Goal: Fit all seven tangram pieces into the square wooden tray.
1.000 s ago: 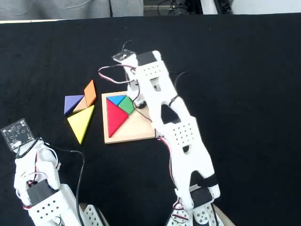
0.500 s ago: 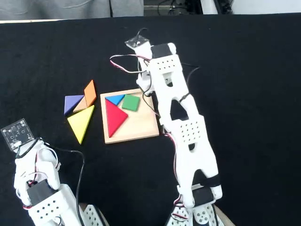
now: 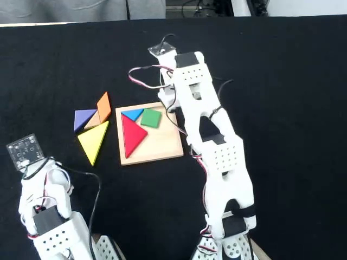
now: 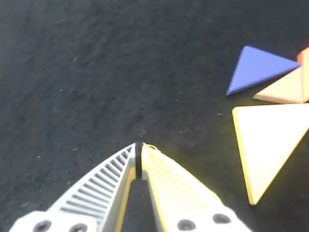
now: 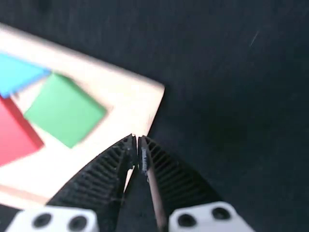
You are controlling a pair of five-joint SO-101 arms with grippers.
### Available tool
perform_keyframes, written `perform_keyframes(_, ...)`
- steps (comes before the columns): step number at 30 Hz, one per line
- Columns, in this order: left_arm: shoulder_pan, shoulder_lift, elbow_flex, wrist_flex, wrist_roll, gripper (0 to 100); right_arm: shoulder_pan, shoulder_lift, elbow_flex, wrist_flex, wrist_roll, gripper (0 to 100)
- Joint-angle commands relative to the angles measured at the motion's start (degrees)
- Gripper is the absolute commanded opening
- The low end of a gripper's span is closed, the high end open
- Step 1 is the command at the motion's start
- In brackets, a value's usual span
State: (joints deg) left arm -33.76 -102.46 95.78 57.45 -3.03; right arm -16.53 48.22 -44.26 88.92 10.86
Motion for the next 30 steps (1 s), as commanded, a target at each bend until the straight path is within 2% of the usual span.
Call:
perform_keyframes(1, 1.0, -0.6, 0.9, -1.1, -0.3, 3, -2.3, -1.5, 0.0, -2.3, -0.3, 1.0)
perform_keyframes(9, 1.2, -0.7, 1.6, -1.1, -0.4, 3, -6.2, -0.4, 0.0, -2.4, -0.2, 1.0)
perform_keyframes(14, 1.2, -0.7, 1.6, -1.1, -0.4, 3, -5.7, 2.8, -2.6, -3.3, -0.1, 1.0)
perform_keyframes(22, 1.2, -0.7, 1.6, -1.1, -0.4, 3, -3.2, 3.3, -8.9, 0.8, -0.3, 1.0)
perform_keyframes(30, 1.2, -0.7, 1.6, -1.1, -0.4, 3, -2.5, 5.8, -9.3, -0.3, -0.1, 1.1)
